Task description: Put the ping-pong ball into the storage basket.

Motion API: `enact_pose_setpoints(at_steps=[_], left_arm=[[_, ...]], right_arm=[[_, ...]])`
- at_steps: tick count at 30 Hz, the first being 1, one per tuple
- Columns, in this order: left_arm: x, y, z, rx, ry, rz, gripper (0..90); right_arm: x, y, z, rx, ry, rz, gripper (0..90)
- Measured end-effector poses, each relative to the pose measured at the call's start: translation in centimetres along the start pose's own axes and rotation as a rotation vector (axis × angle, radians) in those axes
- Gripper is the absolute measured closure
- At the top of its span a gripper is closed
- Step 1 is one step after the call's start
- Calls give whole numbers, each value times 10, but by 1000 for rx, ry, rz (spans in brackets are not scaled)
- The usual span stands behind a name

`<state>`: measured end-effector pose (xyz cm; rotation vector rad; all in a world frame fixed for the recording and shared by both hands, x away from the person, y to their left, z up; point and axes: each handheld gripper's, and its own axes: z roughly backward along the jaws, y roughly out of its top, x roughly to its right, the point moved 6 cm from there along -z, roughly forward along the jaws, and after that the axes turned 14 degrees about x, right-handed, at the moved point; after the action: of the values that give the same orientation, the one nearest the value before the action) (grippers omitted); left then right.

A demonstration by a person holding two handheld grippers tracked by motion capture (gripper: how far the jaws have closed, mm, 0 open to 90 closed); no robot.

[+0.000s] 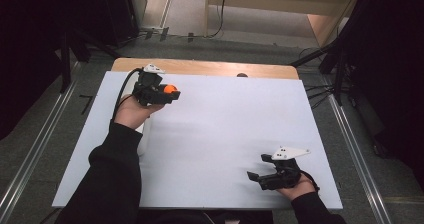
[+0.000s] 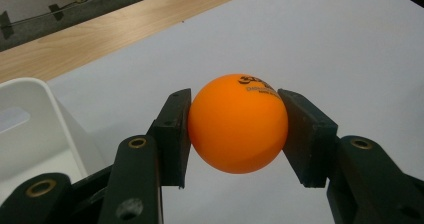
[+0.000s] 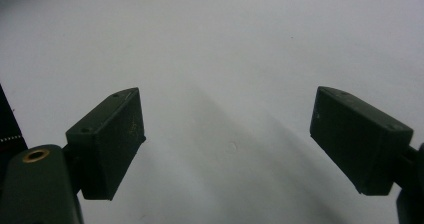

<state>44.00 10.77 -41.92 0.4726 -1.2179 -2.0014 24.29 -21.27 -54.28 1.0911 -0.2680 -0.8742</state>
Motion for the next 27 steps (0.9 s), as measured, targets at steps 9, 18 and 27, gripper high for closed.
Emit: enact_pose_setpoints(at_steps=[9,18,27], left_arm=[[-7,0,3,3,19,4,509],[-13,0,5,6,40,8,509],[-19,0,9,17,52,24,509]], right_arm=[[0,0,0,1,3,-2,127],[-1,0,0,0,4,-4,127],[0,0,0,0,4,3,127]])
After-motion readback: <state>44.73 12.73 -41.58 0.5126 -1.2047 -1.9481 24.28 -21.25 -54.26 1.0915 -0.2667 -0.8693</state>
